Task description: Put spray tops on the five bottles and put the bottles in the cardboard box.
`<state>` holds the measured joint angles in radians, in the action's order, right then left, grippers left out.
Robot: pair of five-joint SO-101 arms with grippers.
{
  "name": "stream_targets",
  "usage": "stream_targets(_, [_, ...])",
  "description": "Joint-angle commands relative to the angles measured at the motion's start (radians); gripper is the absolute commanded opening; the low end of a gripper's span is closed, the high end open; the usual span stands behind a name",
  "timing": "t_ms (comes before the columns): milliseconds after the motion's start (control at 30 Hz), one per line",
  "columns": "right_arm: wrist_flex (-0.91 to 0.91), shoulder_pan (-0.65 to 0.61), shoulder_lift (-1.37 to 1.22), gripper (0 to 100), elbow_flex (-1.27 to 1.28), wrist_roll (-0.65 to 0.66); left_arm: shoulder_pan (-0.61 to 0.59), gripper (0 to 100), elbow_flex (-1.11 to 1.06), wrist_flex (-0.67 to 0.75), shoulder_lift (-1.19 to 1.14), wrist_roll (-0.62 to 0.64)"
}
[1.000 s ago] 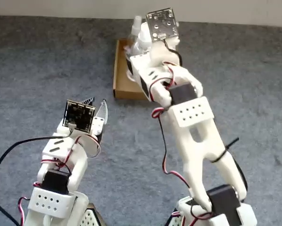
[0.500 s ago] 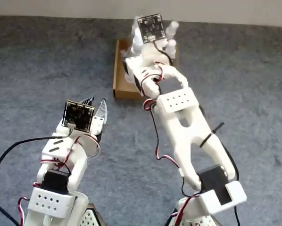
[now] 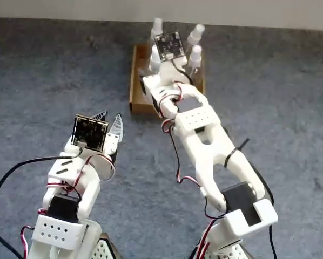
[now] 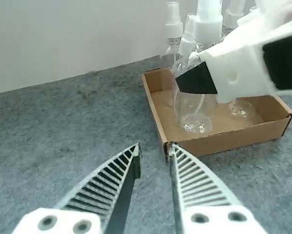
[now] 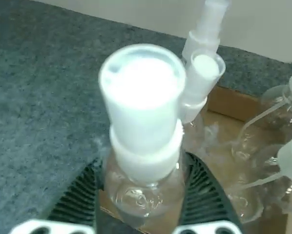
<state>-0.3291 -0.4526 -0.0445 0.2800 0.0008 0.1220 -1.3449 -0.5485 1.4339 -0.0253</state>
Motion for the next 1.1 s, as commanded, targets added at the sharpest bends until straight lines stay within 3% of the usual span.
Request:
stream_targets(0, [0.054,-0.012,0.016,0.4,0.001,0.009,-0.012,6,0.010,0.021,0.004,-0.003])
stream_targets(300, [0.140,-0.016,0.012,0.4,0.088,0.012,-0.012,6,0.010,0.021,0.004,-0.003])
stream_targets(1067, [0.131,-0.016,-0.081,0.4,0.088,0.012,-0.004,6,0.010,0.021,0.004,-0.003])
